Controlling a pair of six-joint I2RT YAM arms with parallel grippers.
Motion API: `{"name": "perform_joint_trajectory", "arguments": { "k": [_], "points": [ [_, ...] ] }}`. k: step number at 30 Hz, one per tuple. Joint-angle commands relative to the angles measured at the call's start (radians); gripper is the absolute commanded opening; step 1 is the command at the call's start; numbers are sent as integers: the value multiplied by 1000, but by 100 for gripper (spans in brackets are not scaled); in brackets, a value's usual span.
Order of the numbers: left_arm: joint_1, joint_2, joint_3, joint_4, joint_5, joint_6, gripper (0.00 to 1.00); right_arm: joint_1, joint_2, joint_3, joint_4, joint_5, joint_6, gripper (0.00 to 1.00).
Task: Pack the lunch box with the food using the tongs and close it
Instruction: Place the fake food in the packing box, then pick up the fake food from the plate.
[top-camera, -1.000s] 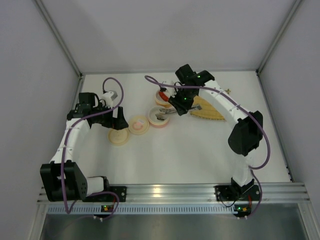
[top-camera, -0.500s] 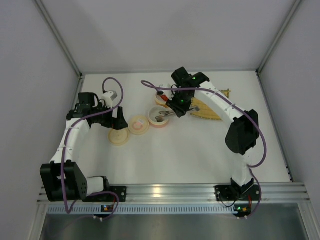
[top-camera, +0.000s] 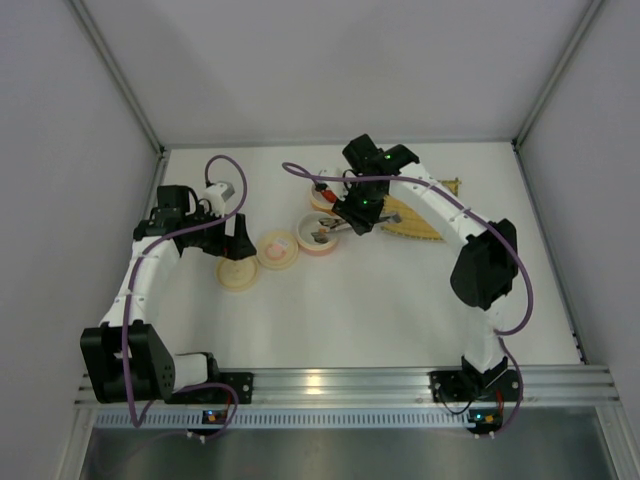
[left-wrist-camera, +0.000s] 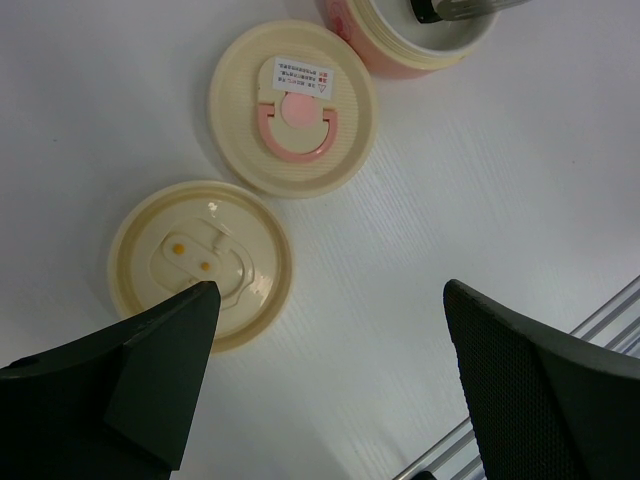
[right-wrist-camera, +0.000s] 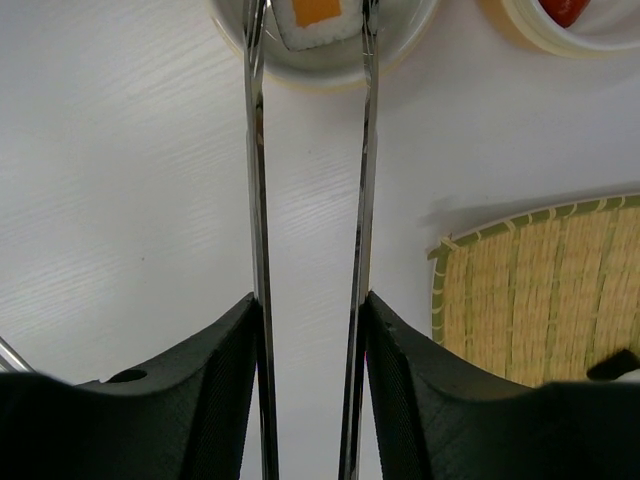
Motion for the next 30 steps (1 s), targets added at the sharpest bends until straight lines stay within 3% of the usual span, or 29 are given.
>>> {"name": "perform_joint_trajectory", "arguments": {
  "k": [1,16,21,25,30],
  "points": [
    [6,-9,-8,24,32,15,99,16,-22,46,1,22,-12,43],
    [7,-13,-5,22,36,17,98,15,-51,57,-1,28,-9,45],
    [6,-12,0,22,41,17,99,-22,-82,159,-15,-51,45,44],
    [7,-12,5,16,47,18,99,-108,-105,209,-36,-123,120,45],
    [6,-3,11,19,56,17,99,-300,-137,195,-64,-188,144,46]
  ]
}}
